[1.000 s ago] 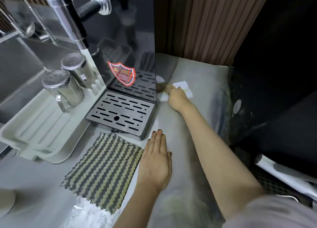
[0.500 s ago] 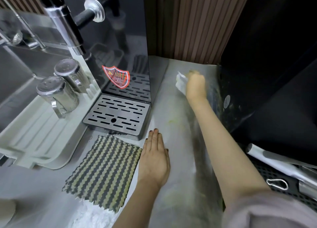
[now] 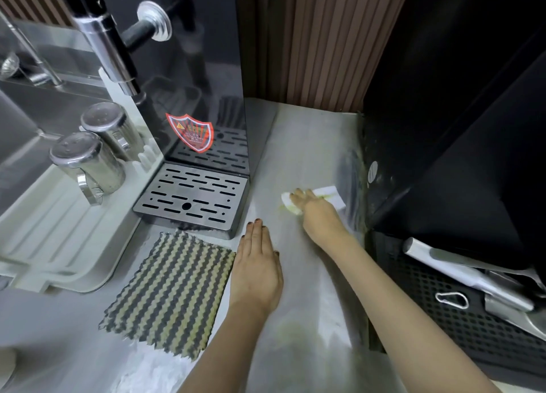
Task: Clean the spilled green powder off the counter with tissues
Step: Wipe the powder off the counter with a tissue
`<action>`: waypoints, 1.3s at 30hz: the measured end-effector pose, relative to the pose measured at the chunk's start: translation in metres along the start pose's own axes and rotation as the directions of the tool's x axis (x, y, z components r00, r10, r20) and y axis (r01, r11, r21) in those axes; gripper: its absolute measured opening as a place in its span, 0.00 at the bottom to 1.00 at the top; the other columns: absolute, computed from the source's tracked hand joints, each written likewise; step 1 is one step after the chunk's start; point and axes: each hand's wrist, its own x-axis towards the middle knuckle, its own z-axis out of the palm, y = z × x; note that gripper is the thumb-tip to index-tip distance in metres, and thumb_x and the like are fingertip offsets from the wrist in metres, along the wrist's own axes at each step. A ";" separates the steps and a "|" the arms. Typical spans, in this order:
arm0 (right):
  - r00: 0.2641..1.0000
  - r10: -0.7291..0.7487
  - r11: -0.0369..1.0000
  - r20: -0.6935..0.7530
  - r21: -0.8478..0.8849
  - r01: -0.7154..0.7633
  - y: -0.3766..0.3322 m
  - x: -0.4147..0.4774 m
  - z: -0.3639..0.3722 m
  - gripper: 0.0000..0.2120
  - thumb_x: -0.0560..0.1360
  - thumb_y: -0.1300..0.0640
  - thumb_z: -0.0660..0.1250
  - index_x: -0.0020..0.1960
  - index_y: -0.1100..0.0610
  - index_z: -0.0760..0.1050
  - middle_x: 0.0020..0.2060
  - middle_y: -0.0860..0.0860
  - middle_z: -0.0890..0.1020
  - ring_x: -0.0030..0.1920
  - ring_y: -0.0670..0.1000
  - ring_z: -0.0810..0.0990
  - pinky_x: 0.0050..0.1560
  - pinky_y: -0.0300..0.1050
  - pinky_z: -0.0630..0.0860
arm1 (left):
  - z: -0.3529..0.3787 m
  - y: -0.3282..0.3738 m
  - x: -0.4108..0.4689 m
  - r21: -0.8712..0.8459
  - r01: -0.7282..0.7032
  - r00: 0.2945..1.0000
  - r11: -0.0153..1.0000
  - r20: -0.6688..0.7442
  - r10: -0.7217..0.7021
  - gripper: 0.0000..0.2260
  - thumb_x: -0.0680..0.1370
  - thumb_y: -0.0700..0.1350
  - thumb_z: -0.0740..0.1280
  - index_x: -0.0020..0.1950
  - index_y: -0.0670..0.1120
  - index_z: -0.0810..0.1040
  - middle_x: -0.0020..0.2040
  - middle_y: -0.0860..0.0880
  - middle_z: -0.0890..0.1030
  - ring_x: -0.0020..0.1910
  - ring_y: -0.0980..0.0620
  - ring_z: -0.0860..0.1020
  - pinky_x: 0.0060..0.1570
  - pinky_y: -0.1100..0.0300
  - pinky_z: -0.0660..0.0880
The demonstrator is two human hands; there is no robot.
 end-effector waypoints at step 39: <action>0.908 0.406 0.819 -0.102 0.482 -0.312 0.019 0.060 -0.050 0.16 0.77 0.66 0.54 0.63 0.65 0.69 0.61 0.61 0.74 0.62 0.58 0.71 0.59 0.46 0.67 | -0.017 0.004 -0.004 -0.143 -0.015 0.998 0.990 0.061 0.024 0.23 0.81 0.44 0.47 0.75 0.39 0.49 0.76 0.44 0.48 0.75 0.49 0.45 0.74 0.57 0.42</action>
